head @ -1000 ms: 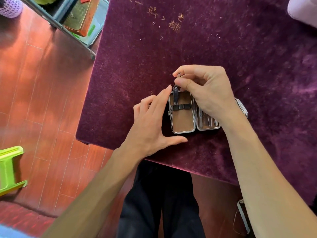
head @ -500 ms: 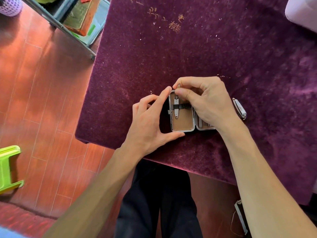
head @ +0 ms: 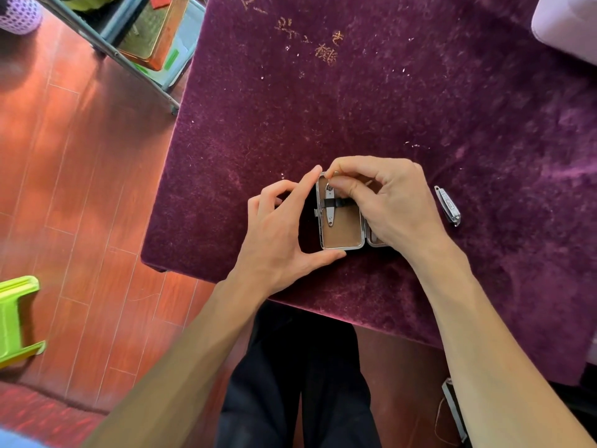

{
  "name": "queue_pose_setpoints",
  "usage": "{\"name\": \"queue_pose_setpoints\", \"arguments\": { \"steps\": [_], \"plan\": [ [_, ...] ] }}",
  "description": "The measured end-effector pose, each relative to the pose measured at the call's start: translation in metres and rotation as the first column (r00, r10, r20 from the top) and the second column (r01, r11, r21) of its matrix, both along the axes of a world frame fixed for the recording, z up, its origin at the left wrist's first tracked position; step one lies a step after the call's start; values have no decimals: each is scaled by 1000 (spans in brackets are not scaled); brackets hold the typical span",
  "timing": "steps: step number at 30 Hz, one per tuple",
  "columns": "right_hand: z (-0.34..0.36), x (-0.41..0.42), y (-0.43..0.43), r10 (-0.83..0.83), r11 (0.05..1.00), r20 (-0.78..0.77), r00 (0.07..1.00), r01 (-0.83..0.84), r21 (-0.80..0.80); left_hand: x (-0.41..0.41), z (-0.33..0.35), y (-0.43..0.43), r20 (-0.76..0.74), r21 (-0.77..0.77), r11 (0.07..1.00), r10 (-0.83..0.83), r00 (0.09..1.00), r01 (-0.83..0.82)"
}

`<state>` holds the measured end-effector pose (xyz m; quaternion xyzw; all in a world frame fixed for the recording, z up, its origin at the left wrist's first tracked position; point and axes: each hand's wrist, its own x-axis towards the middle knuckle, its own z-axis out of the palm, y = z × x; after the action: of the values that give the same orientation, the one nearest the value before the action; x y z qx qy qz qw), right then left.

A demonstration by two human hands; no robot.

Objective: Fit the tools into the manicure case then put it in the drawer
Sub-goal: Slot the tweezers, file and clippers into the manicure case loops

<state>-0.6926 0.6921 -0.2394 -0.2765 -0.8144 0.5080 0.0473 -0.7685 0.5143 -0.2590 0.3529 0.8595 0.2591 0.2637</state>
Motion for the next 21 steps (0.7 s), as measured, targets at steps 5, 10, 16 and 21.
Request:
{"name": "queue_pose_setpoints", "arguments": {
  "steps": [5,10,16,21],
  "plan": [
    [5,17,-14,12,988,-41,999,-5,154,0,-1,-1,0,2,1000,3,1000,-3],
    [0,31,-34,-38,982,-60,997,49,181,1,-3,-1,44,-3,1000,11,999,-11],
    [-5,37,-41,-20,954,-66,998,39,297,1,-4,-1,12,17,1000,17,1000,-17],
    [-7,45,-46,33,932,-59,998,-9,364,1,-4,-1,10,24,1000,16,1000,-17]
  ]
}}
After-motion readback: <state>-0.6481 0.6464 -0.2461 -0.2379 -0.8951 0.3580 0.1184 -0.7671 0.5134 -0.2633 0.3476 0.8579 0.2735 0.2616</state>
